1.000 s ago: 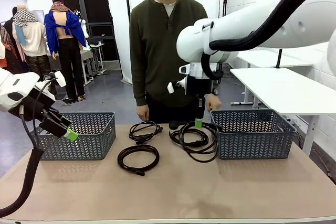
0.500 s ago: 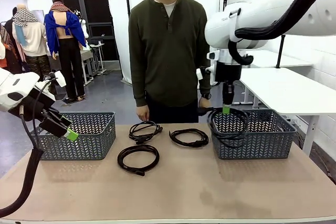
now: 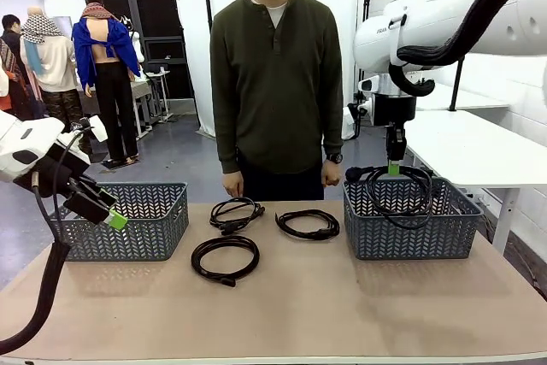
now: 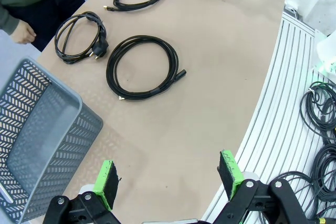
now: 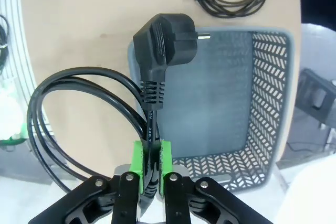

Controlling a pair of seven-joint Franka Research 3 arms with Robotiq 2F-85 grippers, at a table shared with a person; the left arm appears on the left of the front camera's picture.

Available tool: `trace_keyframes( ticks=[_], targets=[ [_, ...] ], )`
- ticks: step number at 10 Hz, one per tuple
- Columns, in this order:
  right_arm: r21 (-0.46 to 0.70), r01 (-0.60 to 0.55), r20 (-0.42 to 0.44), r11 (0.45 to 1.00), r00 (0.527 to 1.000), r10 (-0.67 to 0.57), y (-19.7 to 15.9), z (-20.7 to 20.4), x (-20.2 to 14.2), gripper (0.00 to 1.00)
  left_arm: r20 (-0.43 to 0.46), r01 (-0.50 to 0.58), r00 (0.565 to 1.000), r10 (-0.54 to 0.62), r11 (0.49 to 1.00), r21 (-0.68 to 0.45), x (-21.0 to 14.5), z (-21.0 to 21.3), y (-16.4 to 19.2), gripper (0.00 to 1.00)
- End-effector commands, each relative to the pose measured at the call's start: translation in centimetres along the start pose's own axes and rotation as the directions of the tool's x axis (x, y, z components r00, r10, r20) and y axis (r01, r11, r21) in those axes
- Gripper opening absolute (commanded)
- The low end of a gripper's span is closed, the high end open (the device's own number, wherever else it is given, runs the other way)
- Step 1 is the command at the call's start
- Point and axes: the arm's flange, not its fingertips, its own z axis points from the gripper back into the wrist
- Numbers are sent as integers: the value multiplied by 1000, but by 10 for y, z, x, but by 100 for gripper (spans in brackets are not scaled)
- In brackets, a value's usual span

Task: Organize the cables according to human instructions.
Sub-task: Pick up a bundle of cables and place it in the basket indicated by the human.

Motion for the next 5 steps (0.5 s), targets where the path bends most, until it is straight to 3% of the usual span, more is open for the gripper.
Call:
trace_keyframes(
  ticks=[1, 5],
  targets=[
    [-5, -4, -1, 1000, 1000, 4, 6, -1, 1, 0, 12, 4, 1000, -4, 1000, -17, -2, 0, 2, 100],
    [-5, -4, -1, 1000, 1000, 4, 6, -1, 1, 0, 12, 4, 1000, -4, 1000, -17, -2, 0, 2, 100]
  ],
)
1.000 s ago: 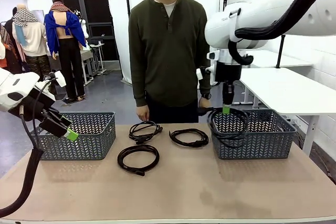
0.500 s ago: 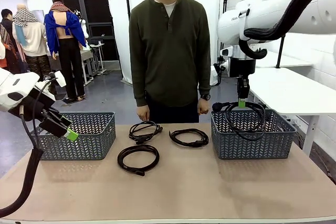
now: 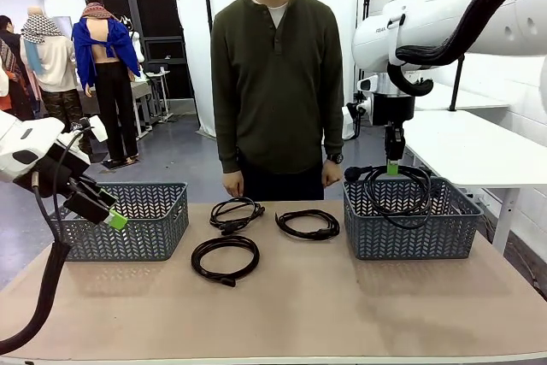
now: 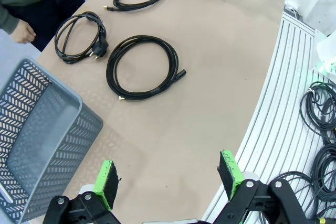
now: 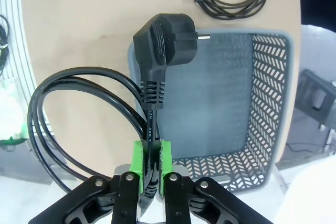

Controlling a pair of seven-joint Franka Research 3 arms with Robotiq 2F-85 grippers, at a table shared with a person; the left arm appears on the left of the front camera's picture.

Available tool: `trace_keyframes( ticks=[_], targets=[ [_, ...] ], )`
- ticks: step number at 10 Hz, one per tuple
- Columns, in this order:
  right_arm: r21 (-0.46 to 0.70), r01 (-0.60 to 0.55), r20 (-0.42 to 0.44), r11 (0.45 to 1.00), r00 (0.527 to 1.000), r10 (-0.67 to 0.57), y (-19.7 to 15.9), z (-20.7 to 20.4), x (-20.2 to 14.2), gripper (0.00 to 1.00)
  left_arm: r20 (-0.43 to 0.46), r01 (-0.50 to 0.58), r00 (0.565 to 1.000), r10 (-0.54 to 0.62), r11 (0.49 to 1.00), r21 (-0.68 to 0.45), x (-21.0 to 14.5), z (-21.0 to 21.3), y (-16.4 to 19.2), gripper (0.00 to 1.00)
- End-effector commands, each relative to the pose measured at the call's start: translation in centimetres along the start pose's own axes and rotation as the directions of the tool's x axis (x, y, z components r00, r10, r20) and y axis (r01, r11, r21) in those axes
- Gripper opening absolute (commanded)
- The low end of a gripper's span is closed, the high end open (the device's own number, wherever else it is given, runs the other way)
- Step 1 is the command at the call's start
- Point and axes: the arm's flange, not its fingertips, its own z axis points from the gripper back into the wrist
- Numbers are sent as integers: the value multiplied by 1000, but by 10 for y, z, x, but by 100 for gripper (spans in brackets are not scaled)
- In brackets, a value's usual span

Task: Organize the cables according to human instructions.
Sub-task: Pick up a bundle of cables and place it in the basket indicated by the human.

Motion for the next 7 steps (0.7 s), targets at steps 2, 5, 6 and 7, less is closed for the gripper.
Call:
trace_keyframes(
  ticks=[2, 5, 6, 7],
  targets=[
    [0, 0, 0, 1000, 1000, 0, 0, 0, 0, 0, 12, 4, 1000, -4, 1000, -17, -2, 0, 2, 100],
    [-1, -94, -35, 996, 995, 94, -29, 1, -7, 0, 12, 4, 1000, -4, 1000, -17, -2, 0, 2, 100],
    [4, -131, -50, 991, 990, 131, -39, 1, -13, 0, 12, 4, 1000, -4, 1000, -17, -2, 0, 2, 100],
    [16, -176, -78, 984, 981, 176, -52, -1, -19, 0, 12, 4, 1000, -4, 1000, -17, -2, 0, 2, 100]
  ],
)
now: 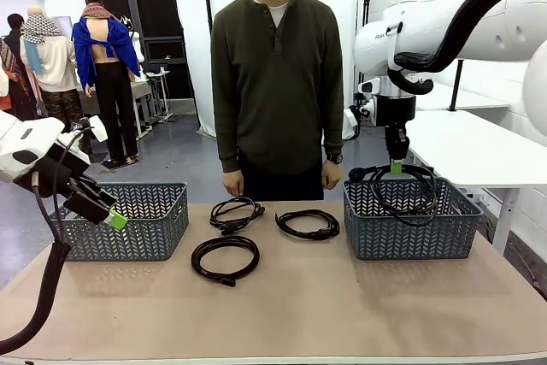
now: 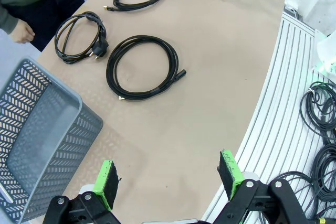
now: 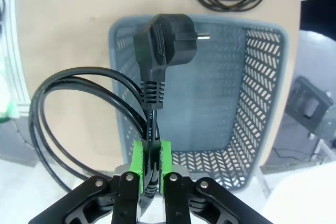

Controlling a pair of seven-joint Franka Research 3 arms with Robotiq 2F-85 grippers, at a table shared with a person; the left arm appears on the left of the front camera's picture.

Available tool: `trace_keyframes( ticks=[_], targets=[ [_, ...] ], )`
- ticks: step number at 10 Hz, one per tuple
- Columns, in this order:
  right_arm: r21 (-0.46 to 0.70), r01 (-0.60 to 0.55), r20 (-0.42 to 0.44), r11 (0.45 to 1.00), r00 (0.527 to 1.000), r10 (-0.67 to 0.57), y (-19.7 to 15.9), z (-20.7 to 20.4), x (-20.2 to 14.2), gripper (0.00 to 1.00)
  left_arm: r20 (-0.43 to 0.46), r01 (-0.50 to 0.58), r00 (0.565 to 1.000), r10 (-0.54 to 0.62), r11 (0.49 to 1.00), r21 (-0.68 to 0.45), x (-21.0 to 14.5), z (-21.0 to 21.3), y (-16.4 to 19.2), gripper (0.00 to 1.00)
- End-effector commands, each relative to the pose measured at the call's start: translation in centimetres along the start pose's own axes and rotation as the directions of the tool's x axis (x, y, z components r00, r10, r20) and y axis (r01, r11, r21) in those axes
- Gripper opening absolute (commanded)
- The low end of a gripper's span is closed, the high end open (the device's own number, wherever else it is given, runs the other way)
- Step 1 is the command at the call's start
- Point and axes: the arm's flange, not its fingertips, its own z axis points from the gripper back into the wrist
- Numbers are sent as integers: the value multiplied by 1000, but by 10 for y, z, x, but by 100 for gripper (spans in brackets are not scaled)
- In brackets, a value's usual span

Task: Organize the cables according to human instructions.
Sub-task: Pick up a bundle of cables and place it in the basket indicated by the human.

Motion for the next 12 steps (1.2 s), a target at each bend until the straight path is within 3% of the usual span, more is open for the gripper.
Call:
trace_keyframes(
  ticks=[1, 6, 12],
  targets=[
    [15, -68, -39, 998, 997, 69, -28, 6, -13, 0, 12, 5, 1000, -4, 1000, -17, -2, 0, 2, 100],
    [-60, 19, -3, 998, 1000, -19, -72, -15, -16, 0, 12, 5, 1000, -4, 1000, -17, -2, 0, 2, 100],
    [-96, 17, -37, 995, 999, -20, -107, -27, -12, 0, 12, 5, 1000, -4, 1000, -17, -2, 0, 2, 100]
  ],
)
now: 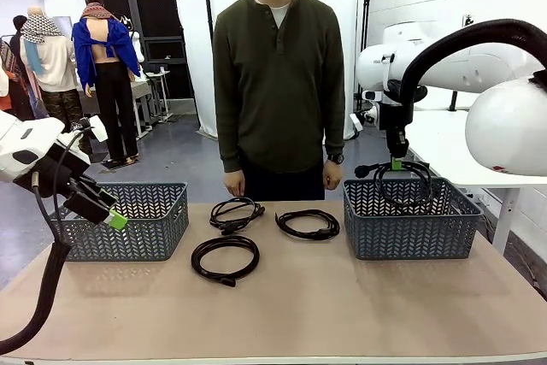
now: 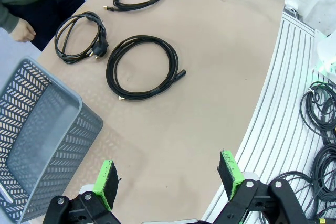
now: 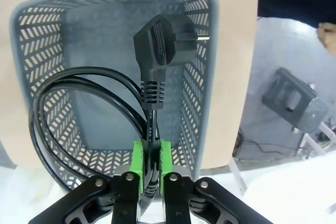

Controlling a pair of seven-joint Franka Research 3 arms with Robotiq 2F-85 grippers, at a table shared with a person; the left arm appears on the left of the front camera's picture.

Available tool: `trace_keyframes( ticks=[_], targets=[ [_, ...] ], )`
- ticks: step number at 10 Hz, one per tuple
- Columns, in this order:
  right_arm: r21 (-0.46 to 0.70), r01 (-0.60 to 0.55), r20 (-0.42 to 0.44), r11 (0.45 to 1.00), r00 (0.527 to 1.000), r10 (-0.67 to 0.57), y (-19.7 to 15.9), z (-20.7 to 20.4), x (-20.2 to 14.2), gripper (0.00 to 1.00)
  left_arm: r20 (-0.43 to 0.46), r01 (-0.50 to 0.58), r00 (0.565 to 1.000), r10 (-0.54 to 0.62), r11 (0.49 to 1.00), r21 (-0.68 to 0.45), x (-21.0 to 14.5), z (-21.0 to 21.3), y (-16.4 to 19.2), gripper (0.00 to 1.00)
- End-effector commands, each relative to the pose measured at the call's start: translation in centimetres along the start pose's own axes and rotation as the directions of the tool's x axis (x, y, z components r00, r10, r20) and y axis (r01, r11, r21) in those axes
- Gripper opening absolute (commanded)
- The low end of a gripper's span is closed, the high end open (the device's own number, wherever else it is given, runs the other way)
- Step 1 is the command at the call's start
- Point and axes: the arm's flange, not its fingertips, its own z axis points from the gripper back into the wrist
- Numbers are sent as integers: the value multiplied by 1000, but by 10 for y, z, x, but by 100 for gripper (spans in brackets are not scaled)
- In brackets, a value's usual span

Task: Organize the cables according to human instructions.
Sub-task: Pick up a bundle of cables and place it in the basket indicated by the human.

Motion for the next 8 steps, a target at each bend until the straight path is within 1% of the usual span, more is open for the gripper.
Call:
trace_keyframes(
  ticks=[1, 2, 4, 6, 7, 8],
  targets=[
    [-20, 13, -33, 1000, 999, -14, -18, -3, 6, 0, 13, 5, 1000, -4, 1000, -17, -2, 0, 2, 100],
    [-23, 18, -32, 1000, 999, -19, -21, -9, 8, 0, 13, 5, 1000, -4, 1000, -17, -2, 0, 2, 100],
    [24, 9, -24, 1000, 1000, -8, -24, -20, 11, 0, 13, 5, 1000, -4, 1000, -17, -2, 0, 2, 100],
    [37, 21, -19, 999, 1000, -20, -28, -31, 11, 0, 13, 5, 1000, -4, 1000, -17, -2, 0, 2, 100],
    [38, 10, -29, 999, 1000, -9, -28, -34, 11, 0, 13, 5, 1000, -4, 1000, -17, -2, 0, 2, 100],
    [41, 3, -26, 999, 1000, -2, -28, -37, 11, 7, 13, 5, 1000, -4, 1000, -17, -2, 0, 2, 100]
  ],
)
